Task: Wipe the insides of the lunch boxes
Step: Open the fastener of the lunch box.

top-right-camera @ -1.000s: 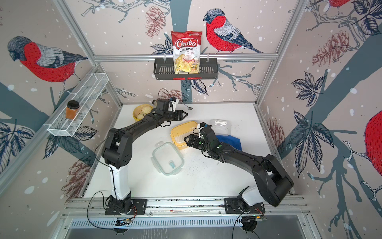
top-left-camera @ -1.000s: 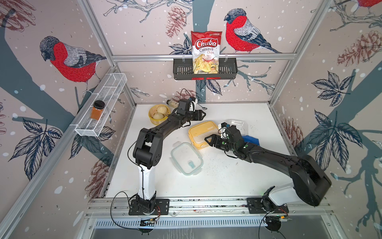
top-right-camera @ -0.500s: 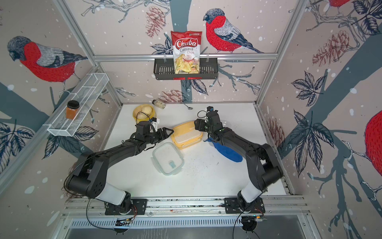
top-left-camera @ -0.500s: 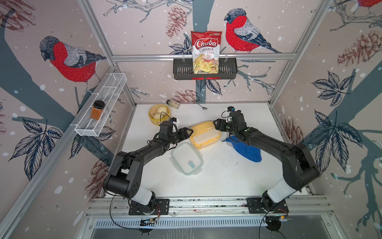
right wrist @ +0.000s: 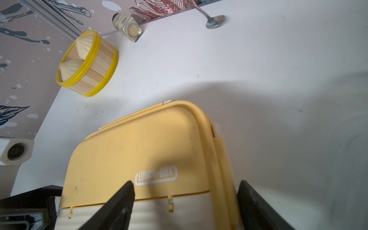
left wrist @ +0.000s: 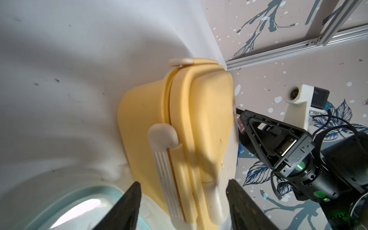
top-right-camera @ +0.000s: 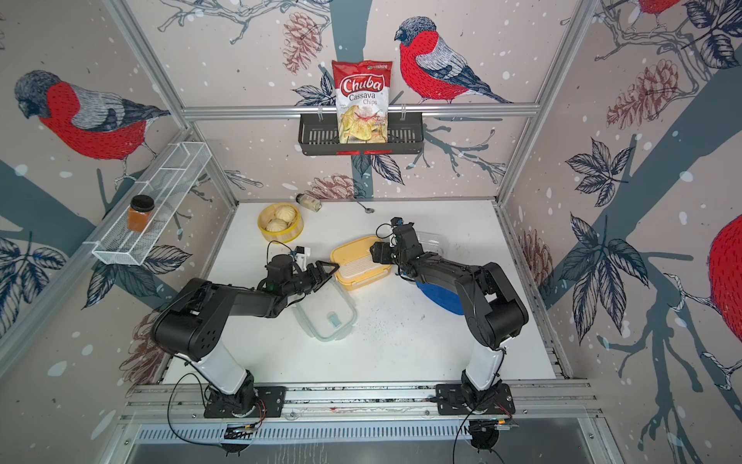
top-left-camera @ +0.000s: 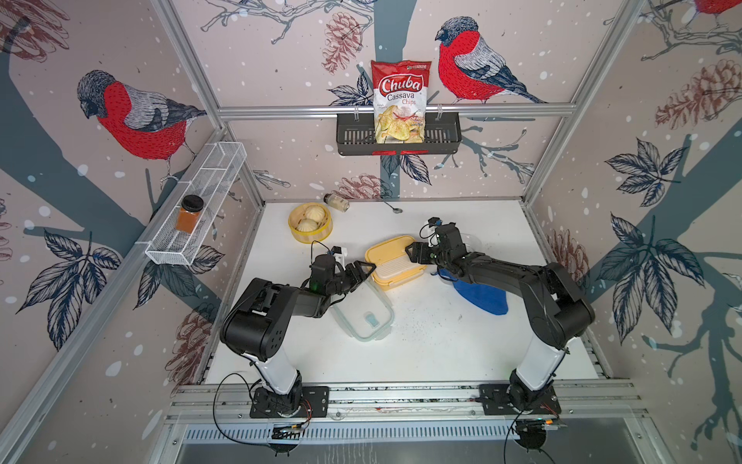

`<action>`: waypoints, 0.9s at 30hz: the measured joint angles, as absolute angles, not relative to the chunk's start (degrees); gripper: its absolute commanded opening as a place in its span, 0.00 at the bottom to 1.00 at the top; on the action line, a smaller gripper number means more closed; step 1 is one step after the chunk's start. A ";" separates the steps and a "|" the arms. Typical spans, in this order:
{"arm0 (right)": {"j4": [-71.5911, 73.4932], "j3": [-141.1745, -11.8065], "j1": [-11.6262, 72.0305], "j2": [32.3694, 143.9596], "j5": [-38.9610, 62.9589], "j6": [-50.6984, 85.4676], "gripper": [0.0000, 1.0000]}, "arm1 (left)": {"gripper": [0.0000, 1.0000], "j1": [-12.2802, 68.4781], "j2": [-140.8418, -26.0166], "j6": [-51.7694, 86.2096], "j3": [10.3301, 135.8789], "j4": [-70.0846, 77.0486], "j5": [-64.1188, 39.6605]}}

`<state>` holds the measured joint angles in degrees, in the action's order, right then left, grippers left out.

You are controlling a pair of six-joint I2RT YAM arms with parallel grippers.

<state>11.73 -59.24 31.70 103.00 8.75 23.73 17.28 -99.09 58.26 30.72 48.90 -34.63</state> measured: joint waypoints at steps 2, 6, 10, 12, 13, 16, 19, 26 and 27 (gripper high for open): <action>11.68 -59.44 32.51 103.42 7.73 22.83 0.83 | 0.68 17.56 -101.43 60.07 30.72 52.95 -34.89; 11.75 -59.75 33.04 103.88 4.78 22.26 0.83 | 0.62 18.00 -105.34 63.13 30.94 59.72 -34.52; 13.47 -58.76 33.06 103.81 3.03 22.50 0.82 | 0.56 18.09 -107.33 65.19 31.09 64.36 -34.15; 13.98 -58.52 33.06 103.81 2.70 22.52 0.82 | 0.51 18.09 -107.83 65.91 31.09 65.34 -34.02; 14.13 -58.50 33.06 103.83 2.42 22.52 0.82 | 0.49 18.09 -108.05 65.98 31.09 65.93 -33.98; 14.48 -58.59 33.06 104.05 1.83 22.52 0.82 | 0.41 18.09 -109.06 66.22 31.16 68.38 -33.85; 14.46 -59.31 33.06 104.66 0.56 22.48 0.81 | 0.31 18.09 -110.87 69.34 31.48 71.20 -33.39; 14.52 -61.23 33.04 106.48 -1.41 22.26 0.80 | 0.20 18.09 -113.03 70.17 31.75 74.65 -32.45; 14.55 -61.36 33.04 106.63 -1.69 22.26 0.80 | 0.20 18.09 -112.92 70.11 31.75 74.74 -31.88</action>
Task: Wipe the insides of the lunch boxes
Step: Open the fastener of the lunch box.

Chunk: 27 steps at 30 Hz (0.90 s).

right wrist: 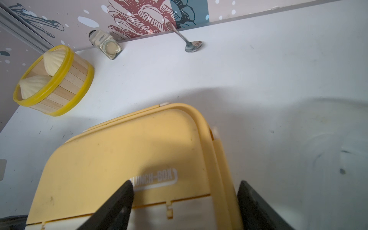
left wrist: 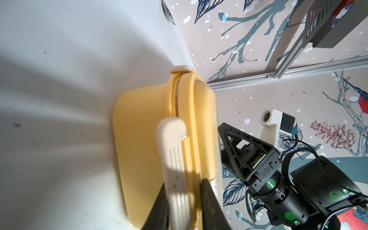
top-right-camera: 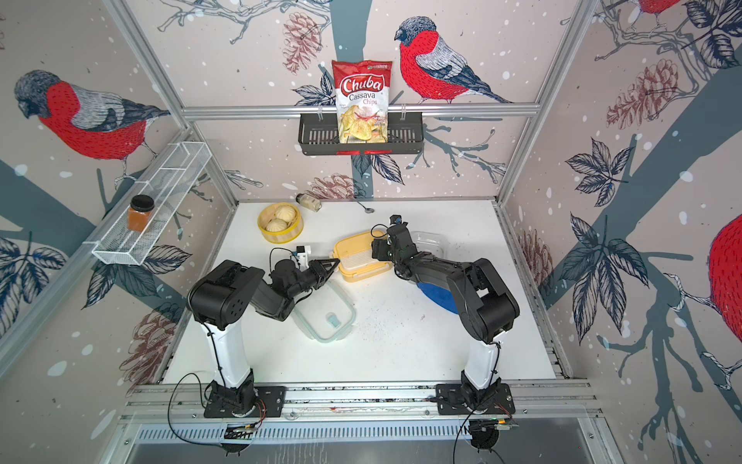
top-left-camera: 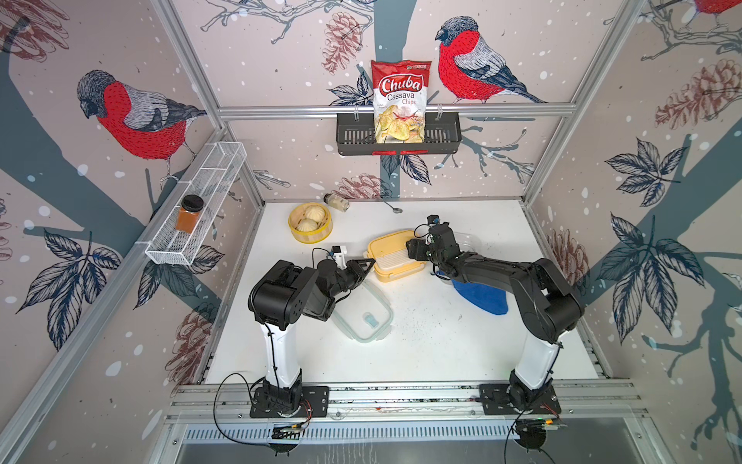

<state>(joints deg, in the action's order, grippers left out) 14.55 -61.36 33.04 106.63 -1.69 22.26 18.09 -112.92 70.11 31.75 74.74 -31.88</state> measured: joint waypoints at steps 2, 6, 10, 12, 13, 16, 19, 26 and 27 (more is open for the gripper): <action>14.59 -61.60 33.04 106.89 -2.22 22.26 0.80 | 0.20 18.09 -112.31 68.71 31.77 74.35 -31.51; 14.87 -61.73 33.10 107.09 -2.15 22.28 0.79 | 0.28 18.09 -110.39 65.36 32.47 69.49 -31.55; 14.70 -61.25 33.32 106.48 -1.19 22.35 0.79 | 0.52 16.95 -106.74 60.29 34.17 58.59 -31.57; 14.48 -61.10 33.50 106.19 -0.05 22.52 0.79 | 0.63 16.21 -103.98 56.49 36.23 50.39 -30.72; 13.93 -60.97 33.74 106.08 1.28 22.48 0.78 | 0.67 16.19 -102.67 54.65 37.50 46.74 -30.04; 13.98 -59.88 34.59 105.34 4.60 23.73 0.79 | 0.71 15.49 -98.43 47.94 42.02 33.82 -27.05; 14.35 -58.63 34.76 104.51 6.66 26.02 0.79 | 0.72 14.74 -95.39 42.44 46.17 23.27 -23.51; 13.82 -57.06 35.20 103.11 12.23 30.65 0.80 | 0.73 14.74 -92.97 33.41 55.20 5.32 -16.34; 13.82 -57.06 35.22 103.11 12.78 31.68 0.81 | 0.74 14.74 -92.25 32.29 56.16 3.03 -14.57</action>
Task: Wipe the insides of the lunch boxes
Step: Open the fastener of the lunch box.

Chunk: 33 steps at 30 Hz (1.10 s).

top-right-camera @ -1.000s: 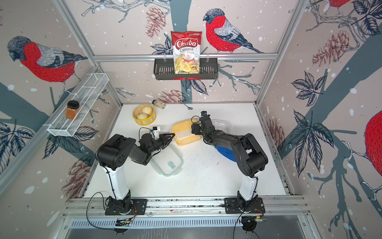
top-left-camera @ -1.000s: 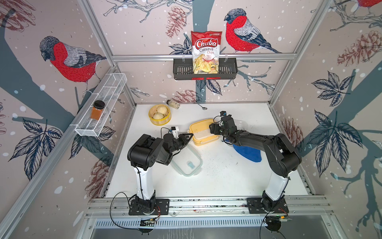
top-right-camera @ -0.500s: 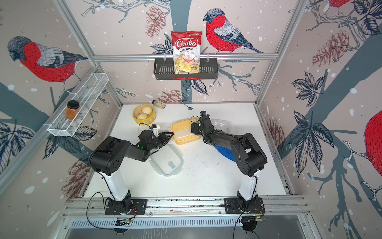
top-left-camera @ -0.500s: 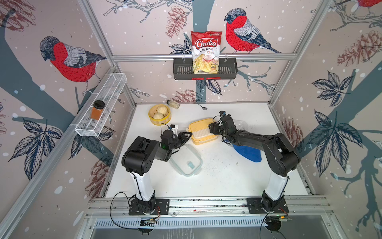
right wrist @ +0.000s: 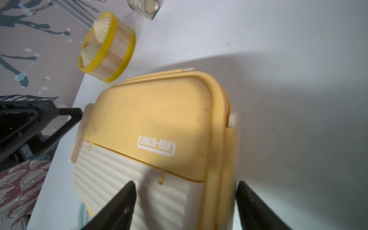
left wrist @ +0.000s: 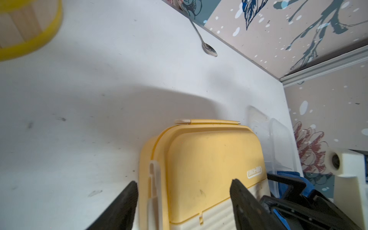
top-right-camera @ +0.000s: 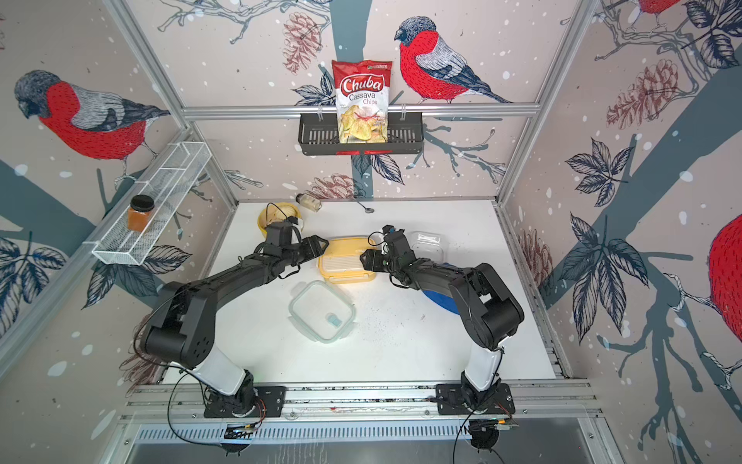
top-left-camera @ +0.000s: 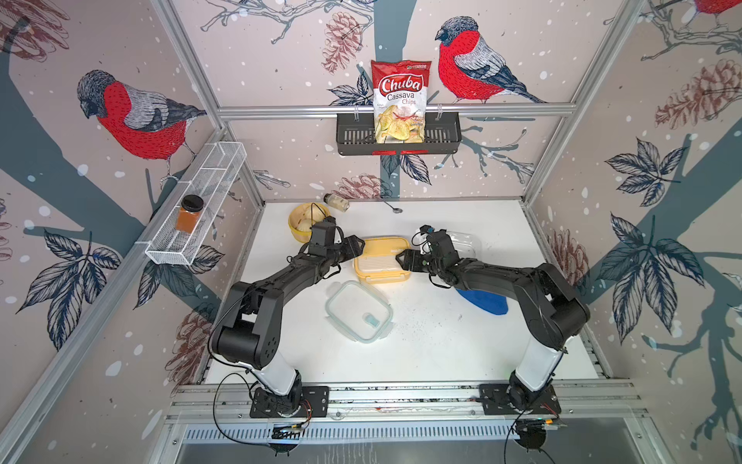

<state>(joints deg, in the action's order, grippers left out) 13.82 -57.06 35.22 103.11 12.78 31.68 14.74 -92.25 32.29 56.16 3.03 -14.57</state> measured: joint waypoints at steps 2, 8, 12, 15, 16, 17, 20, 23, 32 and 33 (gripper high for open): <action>13.58 -56.99 35.33 103.11 13.56 31.86 0.81 | 0.75 14.76 -91.50 30.57 58.61 -0.86 -12.60; 15.25 -53.49 33.28 101.32 16.40 34.59 0.81 | 0.75 17.58 -87.79 27.00 62.15 -7.14 -5.34; 19.53 -50.33 30.02 101.21 19.90 36.14 0.80 | 0.73 21.17 -87.64 26.57 62.72 -6.00 -5.87; 23.07 -48.80 28.86 101.30 23.42 37.67 0.80 | 0.73 24.16 -91.24 26.41 63.70 -4.89 -8.45; 23.81 -48.73 28.80 101.30 24.27 37.63 0.80 | 0.73 24.91 -92.09 26.48 63.68 -4.78 -9.37; 24.91 -48.73 28.60 101.30 25.32 37.67 0.79 | 0.73 25.39 -92.79 26.59 63.51 -4.49 -10.85; 28.99 -48.29 28.05 101.91 28.10 39.22 0.77 | 0.73 25.61 -94.24 26.70 63.02 -3.31 -11.64; 33.01 -47.31 27.07 104.12 30.85 41.91 0.75 | 0.73 25.69 -96.25 26.57 63.37 -3.77 -11.88; 41.63 -46.52 26.57 108.75 36.53 47.05 0.67 | 0.73 25.78 -98.87 25.06 63.94 -1.39 -10.68; 42.89 -46.59 26.46 109.32 37.12 48.40 0.66 | 0.72 25.78 -99.15 25.06 63.96 -0.73 -10.68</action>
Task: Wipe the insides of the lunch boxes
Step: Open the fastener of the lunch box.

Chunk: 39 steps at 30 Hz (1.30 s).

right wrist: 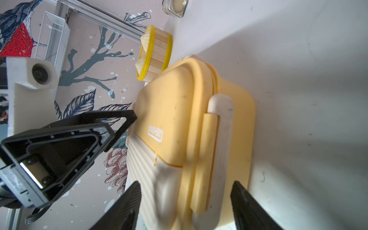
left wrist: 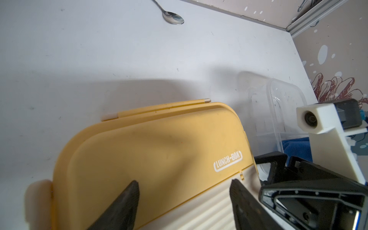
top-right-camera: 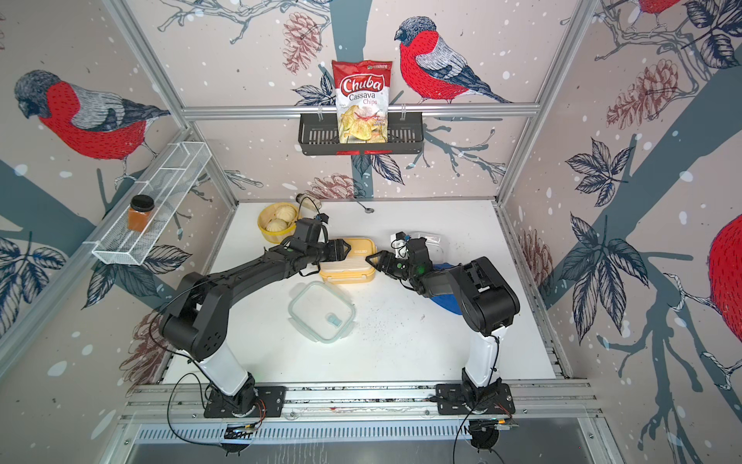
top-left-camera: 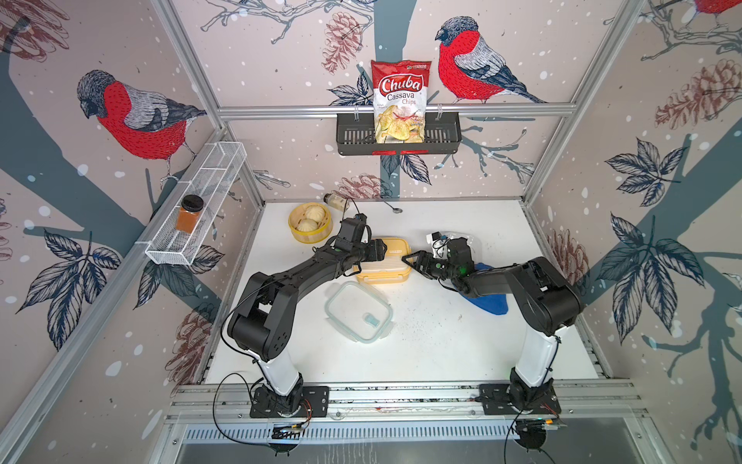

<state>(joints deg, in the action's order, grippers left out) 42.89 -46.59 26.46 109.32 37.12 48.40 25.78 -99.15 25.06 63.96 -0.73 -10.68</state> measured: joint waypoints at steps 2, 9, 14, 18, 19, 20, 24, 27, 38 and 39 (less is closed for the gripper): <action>45.17 -46.85 26.28 110.61 37.95 49.28 0.64 | 0.72 25.78 -99.77 25.04 64.03 0.58 -10.68; 58.26 -44.23 24.64 115.42 41.39 56.90 0.52 | 0.71 26.02 -100.79 24.08 64.10 2.79 -10.70; 63.26 -44.56 24.03 117.14 42.76 61.39 0.31 | 0.70 26.11 -101.84 23.99 63.86 5.89 -10.72; 65.06 -45.32 24.05 117.21 43.88 61.58 0.30 | 0.70 26.30 -102.35 24.01 63.61 7.01 -10.72; 65.08 -45.32 23.99 117.23 44.05 61.60 0.29 | 0.70 26.33 -102.45 24.01 63.61 7.29 -10.74; 65.08 -45.30 23.94 117.23 44.21 61.58 0.30 | 0.70 26.37 -102.56 24.01 63.61 7.49 -10.74; 64.82 -44.40 23.70 116.53 44.27 61.21 0.29 | 0.70 26.41 -103.00 24.01 63.70 8.36 -10.85; 64.10 -43.92 23.27 116.22 44.25 61.21 0.45 | 0.70 26.41 -103.48 23.99 64.03 8.78 -10.92; 46.57 -45.19 23.35 106.10 38.30 52.60 0.66 | 0.71 25.23 -101.80 23.35 68.31 -1.32 -10.57; 45.76 -44.49 23.70 104.92 37.69 52.53 0.67 | 0.71 24.73 -101.67 22.76 69.30 -2.79 -10.46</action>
<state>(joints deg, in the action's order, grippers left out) 45.76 -44.49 23.70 104.92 37.69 52.53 24.73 -101.67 22.76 69.30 -2.79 -10.46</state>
